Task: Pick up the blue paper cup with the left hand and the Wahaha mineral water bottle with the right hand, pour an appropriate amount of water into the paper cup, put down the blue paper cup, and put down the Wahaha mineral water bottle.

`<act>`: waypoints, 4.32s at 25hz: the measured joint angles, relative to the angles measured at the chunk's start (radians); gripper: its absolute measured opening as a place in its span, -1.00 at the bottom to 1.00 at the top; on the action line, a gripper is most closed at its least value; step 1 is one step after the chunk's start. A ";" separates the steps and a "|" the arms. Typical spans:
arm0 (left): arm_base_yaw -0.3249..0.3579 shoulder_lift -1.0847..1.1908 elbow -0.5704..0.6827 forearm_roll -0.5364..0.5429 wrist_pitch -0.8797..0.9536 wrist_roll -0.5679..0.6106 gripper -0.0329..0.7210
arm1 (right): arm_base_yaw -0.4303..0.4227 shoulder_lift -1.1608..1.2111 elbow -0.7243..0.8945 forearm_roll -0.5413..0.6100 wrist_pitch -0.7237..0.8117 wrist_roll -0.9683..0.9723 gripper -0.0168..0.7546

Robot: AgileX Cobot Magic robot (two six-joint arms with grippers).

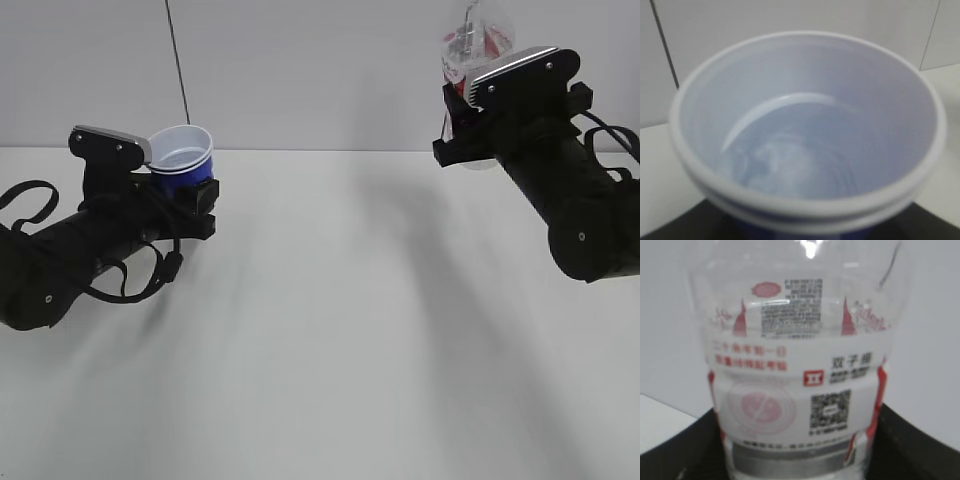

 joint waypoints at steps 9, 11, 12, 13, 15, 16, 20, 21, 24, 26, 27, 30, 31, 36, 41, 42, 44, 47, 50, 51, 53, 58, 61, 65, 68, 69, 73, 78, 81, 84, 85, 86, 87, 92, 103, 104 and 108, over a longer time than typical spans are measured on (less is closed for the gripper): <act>0.000 0.000 0.007 -0.031 -0.012 0.004 0.17 | 0.000 0.000 0.042 0.000 0.010 0.106 0.28; 0.000 0.000 0.007 -0.031 -0.010 0.004 0.17 | 0.000 0.000 0.049 0.000 0.010 0.158 0.28; 0.000 0.000 0.007 -0.031 -0.010 0.004 0.17 | 0.000 0.000 0.053 -0.002 0.010 0.186 0.28; 0.000 0.000 0.007 -0.032 -0.010 0.004 0.17 | 0.000 0.000 0.059 -0.008 0.010 0.208 0.28; 0.000 0.000 0.007 -0.034 -0.010 0.004 0.17 | 0.000 0.000 0.063 -0.011 0.010 0.239 0.28; 0.000 0.002 0.007 -0.034 -0.010 0.004 0.17 | 0.000 0.000 0.062 -0.014 0.010 0.256 0.28; 0.000 0.038 0.007 -0.037 -0.039 0.004 0.17 | 0.000 0.000 0.084 -0.017 0.010 0.306 0.27; 0.000 0.048 0.007 -0.039 -0.046 0.004 0.17 | 0.000 0.000 0.088 -0.018 0.010 0.312 0.27; 0.000 0.062 0.007 -0.042 -0.074 0.004 0.17 | 0.000 0.002 0.107 -0.018 0.010 0.331 0.27; 0.000 0.073 0.007 -0.053 -0.087 0.004 0.17 | 0.000 0.009 0.114 -0.024 0.010 0.343 0.27; 0.000 0.081 0.007 -0.060 -0.099 0.004 0.17 | 0.000 0.018 0.116 -0.033 0.010 0.344 0.27; 0.000 0.114 0.007 -0.074 -0.130 0.006 0.17 | 0.000 0.052 0.117 -0.060 0.005 0.349 0.27; 0.000 0.126 0.007 -0.080 -0.131 0.006 0.17 | 0.000 0.064 0.118 -0.064 -0.003 0.349 0.27; 0.000 0.171 0.007 -0.092 -0.131 0.008 0.17 | 0.000 0.086 0.118 -0.073 -0.026 0.350 0.27; 0.000 0.211 0.007 -0.092 -0.146 0.047 0.17 | 0.000 0.086 0.118 -0.077 -0.037 0.352 0.27; 0.000 0.215 0.007 -0.092 -0.156 0.047 0.17 | 0.000 0.086 0.118 -0.081 -0.037 0.352 0.27; 0.000 0.219 0.005 -0.092 -0.166 0.048 0.17 | 0.000 0.086 0.118 -0.089 -0.040 0.352 0.27; 0.000 0.219 0.005 -0.092 -0.167 0.048 0.17 | 0.000 0.086 0.118 -0.091 -0.040 0.352 0.27; 0.000 0.219 0.005 -0.092 -0.167 0.048 0.17 | 0.000 0.086 0.118 -0.091 -0.040 0.352 0.27; 0.000 0.219 0.005 -0.092 -0.167 0.048 0.17 | 0.000 0.086 0.118 -0.091 -0.040 0.352 0.27; 0.000 0.219 0.005 -0.092 -0.167 0.048 0.17 | 0.000 0.086 0.118 -0.091 -0.040 0.352 0.27; 0.000 0.219 0.005 -0.092 -0.167 0.048 0.18 | 0.000 0.086 0.118 -0.104 -0.040 0.352 0.27; 0.000 0.219 0.005 -0.092 -0.167 0.049 0.29 | 0.000 0.086 0.120 -0.104 -0.042 0.354 0.27; 0.000 0.219 0.005 -0.092 -0.167 0.049 0.56 | 0.000 0.086 0.148 -0.115 -0.050 0.354 0.27; 0.000 0.219 0.005 -0.092 -0.167 0.051 0.63 | 0.000 0.086 0.167 -0.118 -0.054 0.354 0.27; 0.000 0.219 0.005 -0.092 -0.167 0.051 0.64 | 0.000 0.086 0.169 -0.118 -0.054 0.354 0.27; 0.000 0.216 0.023 -0.092 -0.167 0.051 0.64 | 0.000 0.086 0.169 -0.118 -0.060 0.354 0.27; 0.000 0.195 0.076 -0.092 -0.167 0.051 0.64 | 0.000 0.086 0.169 -0.118 -0.065 0.354 0.27; 0.000 0.171 0.118 -0.092 -0.167 0.051 0.64 | 0.000 0.086 0.169 -0.120 -0.065 0.354 0.27; 0.000 0.121 0.175 -0.090 -0.167 0.051 0.64 | 0.000 0.086 0.169 -0.120 -0.065 0.354 0.27; 0.000 0.100 0.195 -0.088 -0.167 0.051 0.64 | 0.000 0.086 0.169 -0.120 -0.065 0.354 0.27; 0.000 0.071 0.221 -0.088 -0.167 0.051 0.64 | 0.000 0.086 0.169 -0.120 -0.065 0.354 0.27; 0.000 0.039 0.246 -0.088 -0.167 0.051 0.64 | 0.000 0.086 0.169 -0.120 -0.065 0.354 0.27; 0.000 -0.131 0.354 -0.051 -0.167 0.065 0.61 | 0.000 0.086 0.169 -0.122 -0.065 0.354 0.27; 0.000 -0.613 0.518 0.064 0.064 0.068 0.58 | 0.000 0.086 0.169 -0.122 -0.065 0.354 0.27; 0.000 -0.659 0.520 0.065 0.113 0.068 0.57 | 0.000 0.086 0.169 -0.122 -0.065 0.354 0.27; 0.000 -0.856 0.522 0.066 0.263 0.045 0.55 | 0.000 0.086 0.169 -0.122 -0.065 0.354 0.27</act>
